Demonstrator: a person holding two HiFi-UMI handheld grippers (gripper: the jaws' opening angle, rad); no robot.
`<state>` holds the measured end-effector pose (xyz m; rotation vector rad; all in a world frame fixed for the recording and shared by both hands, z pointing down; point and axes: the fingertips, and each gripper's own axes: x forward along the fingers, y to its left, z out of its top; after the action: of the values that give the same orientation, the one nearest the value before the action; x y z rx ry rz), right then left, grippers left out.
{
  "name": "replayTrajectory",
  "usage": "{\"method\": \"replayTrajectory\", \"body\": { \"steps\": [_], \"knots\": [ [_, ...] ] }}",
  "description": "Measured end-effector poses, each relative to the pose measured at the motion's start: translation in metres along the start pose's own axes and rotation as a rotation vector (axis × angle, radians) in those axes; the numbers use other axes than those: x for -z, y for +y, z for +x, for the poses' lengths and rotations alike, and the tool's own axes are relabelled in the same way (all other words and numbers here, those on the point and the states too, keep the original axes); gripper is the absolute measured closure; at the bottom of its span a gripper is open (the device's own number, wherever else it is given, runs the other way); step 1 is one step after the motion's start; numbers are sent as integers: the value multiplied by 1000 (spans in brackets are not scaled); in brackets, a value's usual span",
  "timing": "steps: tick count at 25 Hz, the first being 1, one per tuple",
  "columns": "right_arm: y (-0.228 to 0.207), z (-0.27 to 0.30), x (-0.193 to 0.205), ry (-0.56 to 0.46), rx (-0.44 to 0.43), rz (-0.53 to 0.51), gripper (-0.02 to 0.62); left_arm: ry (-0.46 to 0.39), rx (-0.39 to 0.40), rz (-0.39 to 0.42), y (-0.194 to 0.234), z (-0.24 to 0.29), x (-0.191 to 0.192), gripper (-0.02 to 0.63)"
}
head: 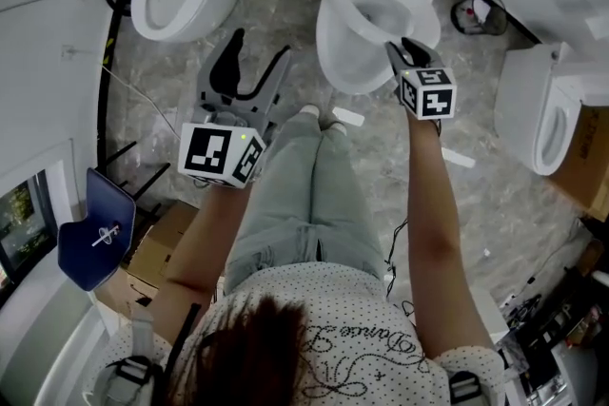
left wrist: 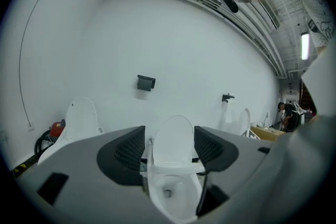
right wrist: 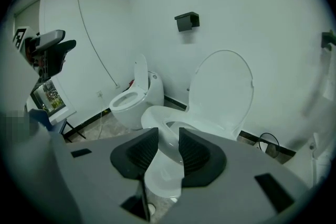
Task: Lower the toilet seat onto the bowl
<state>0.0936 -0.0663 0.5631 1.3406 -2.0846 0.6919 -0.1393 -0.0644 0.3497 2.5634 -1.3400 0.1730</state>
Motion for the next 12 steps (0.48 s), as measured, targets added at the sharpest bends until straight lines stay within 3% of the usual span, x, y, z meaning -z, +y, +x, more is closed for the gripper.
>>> {"method": "replayTrajectory", "body": {
  "steps": [6,12],
  "knots": [
    [5,3,10,-42,-43,-38,463,4,-6,-67,-28,-3,20,330],
    [21,3,27,-58,-83,-51,468,29,-38,-81,-33,-9,50,419]
  ]
}}
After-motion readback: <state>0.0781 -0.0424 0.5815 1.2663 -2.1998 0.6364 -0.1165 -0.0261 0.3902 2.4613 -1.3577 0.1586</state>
